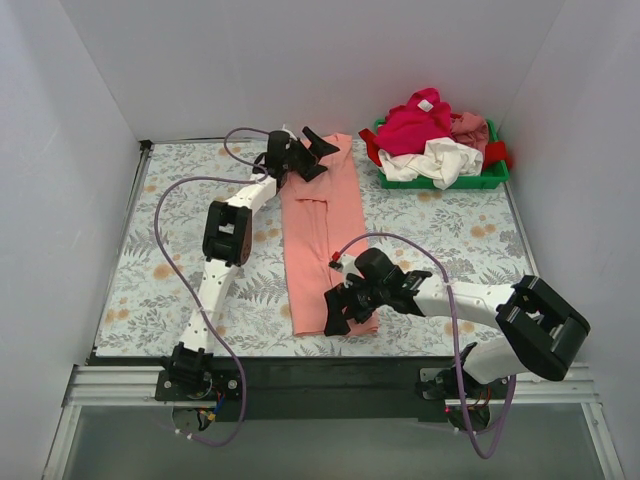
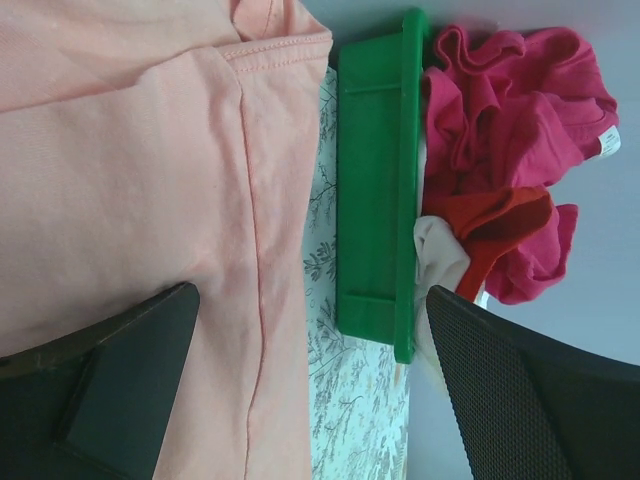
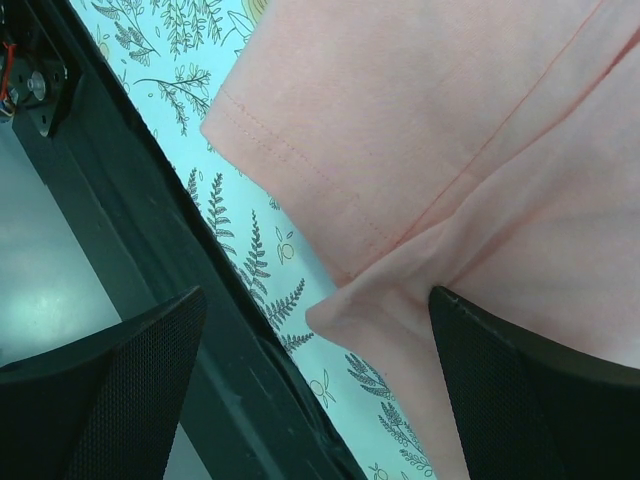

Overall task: Fold and stack the t-shirts
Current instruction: Fold the tshirt

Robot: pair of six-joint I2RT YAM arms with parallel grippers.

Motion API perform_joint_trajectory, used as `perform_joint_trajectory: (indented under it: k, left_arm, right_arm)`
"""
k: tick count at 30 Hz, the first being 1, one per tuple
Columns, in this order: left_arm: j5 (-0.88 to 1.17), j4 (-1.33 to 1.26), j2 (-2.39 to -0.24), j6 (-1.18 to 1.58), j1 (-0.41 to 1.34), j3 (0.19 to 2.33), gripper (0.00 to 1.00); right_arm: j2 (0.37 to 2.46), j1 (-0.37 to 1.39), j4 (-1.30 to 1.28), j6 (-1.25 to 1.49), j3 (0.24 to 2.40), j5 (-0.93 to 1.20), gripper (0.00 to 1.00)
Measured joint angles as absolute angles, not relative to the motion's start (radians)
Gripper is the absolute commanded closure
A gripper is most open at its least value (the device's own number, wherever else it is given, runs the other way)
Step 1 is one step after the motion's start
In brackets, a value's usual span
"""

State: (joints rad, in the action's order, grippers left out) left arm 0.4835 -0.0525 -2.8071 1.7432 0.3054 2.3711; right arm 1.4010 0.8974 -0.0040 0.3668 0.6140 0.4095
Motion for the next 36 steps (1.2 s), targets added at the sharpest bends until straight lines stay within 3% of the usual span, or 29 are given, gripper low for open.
perform_joint_trajectory:
  k: [8, 11, 14, 23, 26, 32, 36]
  left_arm:
    - [0.467, -0.073, -2.782, 1.758, 0.320, 2.341, 0.02]
    - [0.470, -0.048, -2.688, 1.722, 0.330, 2.223, 0.02]
    - [0.457, -0.006, -2.490, 1.654, 0.358, 1.996, 0.02]
    - [0.301, -0.092, -1.589, 1.557, 0.542, 1.123, 0.02]
    - [0.248, -0.104, -1.410, 1.586, 0.596, 0.881, 0.02]
    - [0.142, 0.114, -1.198, 1.669, 0.672, 0.581, 0.02]
    - [0.110, 0.255, -1.017, 1.724, 0.707, 0.503, 0.02]
  right_arm:
    - [1.342, 0.899, -0.035, 0.372, 0.617, 0.351, 0.02]
    - [1.265, 0.899, -0.040, 0.371, 0.617, 0.294, 0.02]
    - [1.172, 0.897, -0.046, 0.389, 0.615, 0.206, 0.02]
    - [0.871, 0.832, -0.061, 0.504, 0.463, 0.014, 0.02]
    - [0.823, 0.820, -0.082, 0.528, 0.419, -0.017, 0.02]
    - [0.800, 0.804, -0.121, 0.555, 0.371, -0.030, 0.02]
    - [0.815, 0.798, -0.127, 0.569, 0.350, -0.016, 0.04]
